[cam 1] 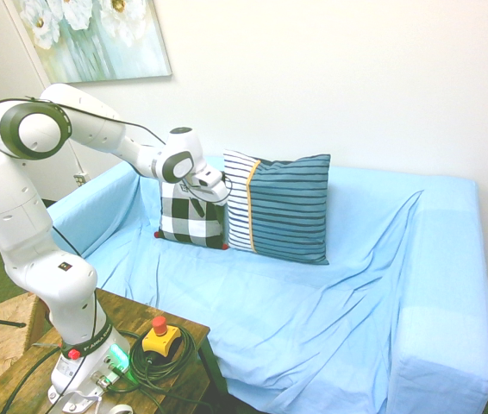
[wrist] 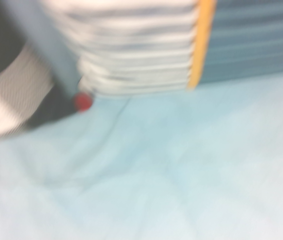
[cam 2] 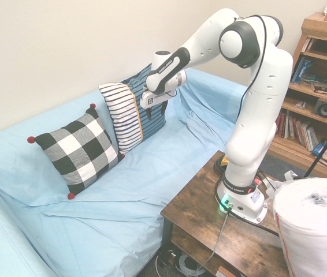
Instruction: Lift the pillow
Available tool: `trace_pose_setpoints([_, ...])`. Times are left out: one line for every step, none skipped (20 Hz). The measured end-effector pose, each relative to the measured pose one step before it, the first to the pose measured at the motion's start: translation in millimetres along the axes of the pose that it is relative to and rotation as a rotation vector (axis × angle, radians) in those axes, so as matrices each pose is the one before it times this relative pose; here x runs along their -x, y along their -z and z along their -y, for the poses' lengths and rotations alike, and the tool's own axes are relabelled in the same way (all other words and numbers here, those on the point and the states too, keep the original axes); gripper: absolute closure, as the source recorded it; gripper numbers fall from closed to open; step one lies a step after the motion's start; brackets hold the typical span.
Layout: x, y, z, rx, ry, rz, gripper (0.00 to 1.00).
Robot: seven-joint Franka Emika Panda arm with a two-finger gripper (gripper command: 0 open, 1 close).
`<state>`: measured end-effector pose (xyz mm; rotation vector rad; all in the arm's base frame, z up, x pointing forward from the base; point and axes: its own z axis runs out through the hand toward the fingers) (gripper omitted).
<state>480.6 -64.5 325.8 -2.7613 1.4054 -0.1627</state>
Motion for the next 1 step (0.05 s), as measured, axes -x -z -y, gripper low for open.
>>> trace_pose_setpoints([21.64, 2.28, -2.99, 0.00582, -0.00083, 0.00238, 0.0])
